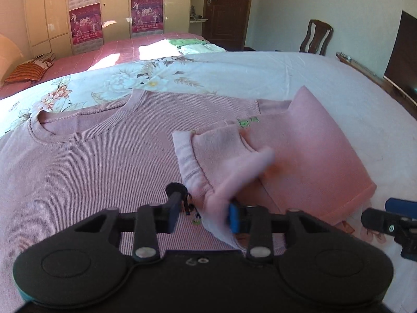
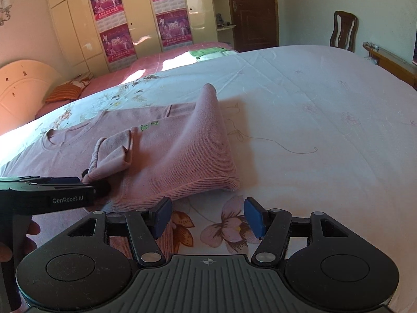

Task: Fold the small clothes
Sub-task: 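Fold the sweater side and sleeve across the body with the right tool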

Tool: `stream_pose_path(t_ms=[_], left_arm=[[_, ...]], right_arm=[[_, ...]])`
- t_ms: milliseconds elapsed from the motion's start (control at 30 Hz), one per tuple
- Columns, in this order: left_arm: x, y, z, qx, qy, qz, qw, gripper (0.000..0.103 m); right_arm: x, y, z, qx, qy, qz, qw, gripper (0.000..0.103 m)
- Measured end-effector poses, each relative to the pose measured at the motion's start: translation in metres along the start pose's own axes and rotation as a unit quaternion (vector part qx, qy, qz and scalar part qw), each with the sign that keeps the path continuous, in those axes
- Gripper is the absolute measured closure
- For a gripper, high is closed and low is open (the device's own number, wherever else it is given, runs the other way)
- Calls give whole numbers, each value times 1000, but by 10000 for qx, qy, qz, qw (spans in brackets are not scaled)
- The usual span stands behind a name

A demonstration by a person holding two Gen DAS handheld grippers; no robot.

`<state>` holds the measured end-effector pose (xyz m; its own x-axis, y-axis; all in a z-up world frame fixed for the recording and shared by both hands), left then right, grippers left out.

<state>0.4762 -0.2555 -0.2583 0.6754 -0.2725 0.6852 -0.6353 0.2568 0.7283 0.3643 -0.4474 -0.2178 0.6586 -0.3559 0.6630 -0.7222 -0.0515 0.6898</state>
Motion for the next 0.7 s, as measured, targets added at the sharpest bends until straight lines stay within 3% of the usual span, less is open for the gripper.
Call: stream_pose_path(t_ms=[100, 300, 433, 567, 600, 633, 700], left_arm=[[7, 6, -9, 14, 221, 237, 9995, 92], [37, 48, -38, -27, 808, 872, 9929, 93], [57, 73, -69, 117, 1045, 1251, 9866, 93], [59, 87, -95, 480, 973, 1512, 9825, 93], [57, 87, -101, 574, 950, 1534, 9819, 93], [52, 88, -110, 655, 996, 1505, 9814, 93], [43, 84, -122, 746, 1091, 1380, 9816, 93]], right_arm=[[-2, -2, 1, -30, -14, -19, 10000, 42], [-4, -13, -3, -54, 62, -51, 10000, 42], [-2, -25, -16, 67, 163, -78, 9998, 42], [3, -41, -29, 137, 245, -113, 9995, 43], [5, -45, -31, 181, 213, -122, 9995, 47], [5, -47, -33, 229, 190, -123, 9995, 59], [7, -51, -37, 355, 119, -119, 9992, 73]])
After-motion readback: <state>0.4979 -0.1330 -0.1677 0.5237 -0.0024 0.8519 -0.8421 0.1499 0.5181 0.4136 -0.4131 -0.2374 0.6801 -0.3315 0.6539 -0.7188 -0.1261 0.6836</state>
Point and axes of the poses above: each gripper's, at about its wrist camera, not at the fingertips, and y roughly against the way its jaws point, z to its right, x to its top, the point moved 8 cm from there along -y, roughly the way its jaws point, and after that the axes turned 6 degrees about x, right-handed, at the moved point
